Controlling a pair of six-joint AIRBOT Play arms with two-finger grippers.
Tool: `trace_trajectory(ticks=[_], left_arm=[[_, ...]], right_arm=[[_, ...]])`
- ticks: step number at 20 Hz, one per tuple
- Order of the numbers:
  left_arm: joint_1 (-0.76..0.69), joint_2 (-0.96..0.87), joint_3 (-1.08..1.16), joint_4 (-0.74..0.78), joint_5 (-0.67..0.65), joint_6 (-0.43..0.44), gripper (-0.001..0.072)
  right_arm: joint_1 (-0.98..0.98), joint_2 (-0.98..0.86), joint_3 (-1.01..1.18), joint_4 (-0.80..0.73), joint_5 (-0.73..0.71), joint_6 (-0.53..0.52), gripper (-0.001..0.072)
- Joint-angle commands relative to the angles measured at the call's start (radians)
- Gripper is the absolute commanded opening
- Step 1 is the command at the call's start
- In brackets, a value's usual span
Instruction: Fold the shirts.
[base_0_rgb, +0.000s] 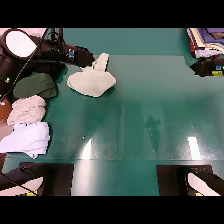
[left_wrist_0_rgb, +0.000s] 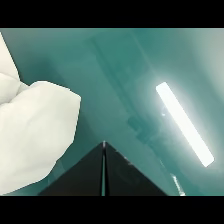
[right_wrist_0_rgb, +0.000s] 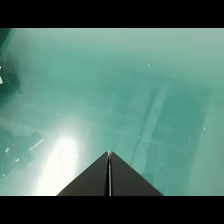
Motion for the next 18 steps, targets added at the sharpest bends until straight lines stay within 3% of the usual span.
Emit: trace_trajectory(ticks=[1,13,16,17,18], left_arm=[[0.0,0.0,0.0,0.0,0.0,0.0,0.0025],[0.0,0.0,0.0,-0.011,0.0,0.0,0.0025],[0.0,0.0,0.0,0.013,0.06,0.002,0.0029],[0.0,-0.001,0.0,0.064,0.088,0.0,0.0223],[0.003,-0.009,0.0,0.126,0.111,-0.019,0.0544]], right_arm=[[0.001,0.001,0.001,0.0,0.0,0.0,0.0015],[0.001,0.001,0.001,0.0,0.0,0.0,0.0014],[0.001,0.001,0.001,0.005,0.0,0.0,0.0015],[0.001,0.001,0.001,0.018,-0.003,0.0,0.0014],[0.001,0.001,0.0,0.019,-0.015,0.0,0.0014]])
